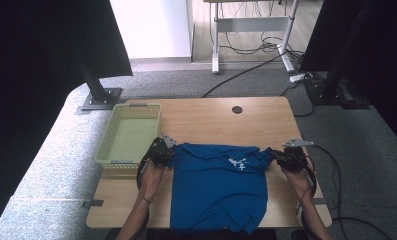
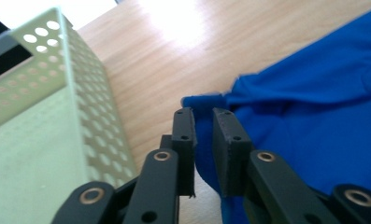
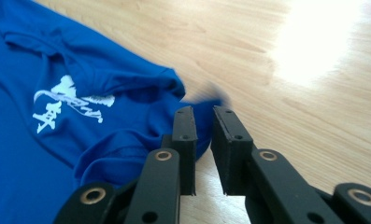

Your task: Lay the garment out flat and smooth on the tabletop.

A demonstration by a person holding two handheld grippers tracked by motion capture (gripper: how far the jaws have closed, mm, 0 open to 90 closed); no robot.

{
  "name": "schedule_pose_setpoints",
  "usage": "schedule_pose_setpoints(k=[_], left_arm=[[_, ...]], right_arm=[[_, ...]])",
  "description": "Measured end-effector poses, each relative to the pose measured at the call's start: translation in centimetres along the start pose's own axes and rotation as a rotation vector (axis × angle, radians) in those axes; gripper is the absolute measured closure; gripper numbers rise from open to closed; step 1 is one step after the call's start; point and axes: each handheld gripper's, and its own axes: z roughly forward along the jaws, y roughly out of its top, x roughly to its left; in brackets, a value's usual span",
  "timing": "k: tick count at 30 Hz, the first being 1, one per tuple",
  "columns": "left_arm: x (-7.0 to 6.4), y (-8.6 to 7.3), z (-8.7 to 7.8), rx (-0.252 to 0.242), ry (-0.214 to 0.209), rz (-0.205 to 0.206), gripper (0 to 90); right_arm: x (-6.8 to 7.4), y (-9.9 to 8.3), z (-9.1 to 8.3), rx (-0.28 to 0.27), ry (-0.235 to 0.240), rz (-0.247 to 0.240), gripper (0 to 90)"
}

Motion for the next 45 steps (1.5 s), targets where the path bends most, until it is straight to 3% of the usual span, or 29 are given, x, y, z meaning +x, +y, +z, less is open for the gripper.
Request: schedule_pose_setpoints(k=[2, 4, 8, 12, 17, 21, 25, 38, 42, 45], left_arm=[[0.0, 0.1, -0.2, -0.013, 0.002, -0.003, 76.2], [-0.4, 0.3, -0.3, -0.024, -0.022, -0.001, 74.2], [-1.7, 0.3, 0.4, -0.034, -0.119, -0.012, 71.2], [-3.0, 0.0, 1.9, -0.023, -0.212, -0.035, 67.4], [-4.2, -0.5, 3.6, -0.015, -0.288, -0.054, 59.8], [-4.7, -1.2, 4.4, 0.012, -0.296, -0.047, 55.2], [-4.6, -1.6, 4.2, 0.005, -0.311, -0.063, 54.1], [-5.2, -3.5, 1.8, 0.011, -0.382, -0.038, 51.2], [-5.1, -3.1, 1.6, 0.007, -0.376, -0.011, 49.8], [-4.8, -2.1, 1.5, -0.023, -0.379, -0.023, 48.0]], right_arm=[[0.0, 0.1, -0.3, -0.010, -0.004, 0.004, 76.4], [0.2, 0.4, -0.5, -0.021, -0.008, 0.002, 75.1], [1.1, 0.8, 0.0, -0.033, 0.029, -0.009, 72.3], [2.5, 1.2, 1.4, -0.012, 0.075, -0.045, 68.8], [4.0, 1.3, 3.5, 0.027, 0.120, -0.077, 64.2], [4.6, 0.9, 4.9, 0.083, 0.134, -0.099, 61.9], [4.6, 0.1, 5.6, 0.120, 0.139, -0.101, 60.8], [5.1, -1.9, 3.0, 0.131, 0.194, -0.107, 60.8], [5.4, -2.0, 2.5, 0.142, 0.197, -0.119, 60.9], [5.5, -1.4, 2.2, 0.112, 0.195, -0.133, 60.9]])
